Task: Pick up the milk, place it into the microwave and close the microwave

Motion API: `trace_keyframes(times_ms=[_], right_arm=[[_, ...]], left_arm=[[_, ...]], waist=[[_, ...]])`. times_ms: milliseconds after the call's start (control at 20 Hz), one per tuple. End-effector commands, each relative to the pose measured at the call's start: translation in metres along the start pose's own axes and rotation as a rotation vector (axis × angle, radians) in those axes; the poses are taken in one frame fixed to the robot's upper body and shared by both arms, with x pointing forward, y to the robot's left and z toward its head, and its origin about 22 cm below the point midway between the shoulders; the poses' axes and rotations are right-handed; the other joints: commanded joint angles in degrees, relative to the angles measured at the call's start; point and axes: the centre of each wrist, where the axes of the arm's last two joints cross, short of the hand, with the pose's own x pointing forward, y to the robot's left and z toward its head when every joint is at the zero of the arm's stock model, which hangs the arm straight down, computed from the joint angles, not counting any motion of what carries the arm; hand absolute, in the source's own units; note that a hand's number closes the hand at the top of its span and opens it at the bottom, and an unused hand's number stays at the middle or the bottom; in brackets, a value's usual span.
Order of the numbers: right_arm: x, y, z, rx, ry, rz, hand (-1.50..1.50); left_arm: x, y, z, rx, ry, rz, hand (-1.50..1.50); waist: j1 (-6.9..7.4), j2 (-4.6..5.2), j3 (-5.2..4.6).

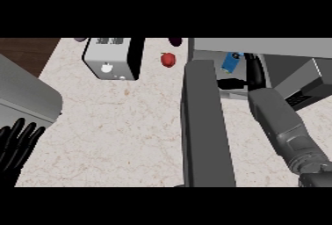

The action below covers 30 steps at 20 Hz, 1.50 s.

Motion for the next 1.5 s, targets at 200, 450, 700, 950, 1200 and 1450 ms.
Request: trace_keyframes(times_ms=[200,450,700,950,1200,1450], right_arm=[[-0.029,0.016,0.048,0.06,0.069,-0.26,-1.5],[-0.044,0.018,0.076,0.099,0.072,-0.41,-1.5],[-0.058,-0.001,0.093,0.085,0.08,-0.426,-1.5],[-0.077,0.005,0.148,0.116,0.075,-0.42,-1.5],[-0.085,-0.01,0.177,0.098,0.129,-0.428,-1.5],[-0.09,-0.04,0.209,0.082,0.113,-0.42,-1.5]], left_arm=[[-0.001,-0.021,-0.009,-0.074,0.015,0.046,1.5],[0.003,-0.045,-0.036,-0.101,0.042,0.062,1.5],[0.009,-0.07,-0.032,-0.122,0.075,0.088,1.5],[-0.023,-0.077,-0.055,-0.183,0.107,0.077,1.5],[-0.021,-0.1,-0.077,-0.25,0.097,0.032,1.5],[-0.049,-0.129,-0.099,-0.304,0.11,0.001,1.5]], waist=[[-2.15,-1.2,-0.11],[-4.03,-1.76,-0.14],[-4.22,-2.22,-0.23],[-5.33,-2.43,-0.31],[-6.13,-2.67,-0.37],[-6.79,-2.62,-0.41]])
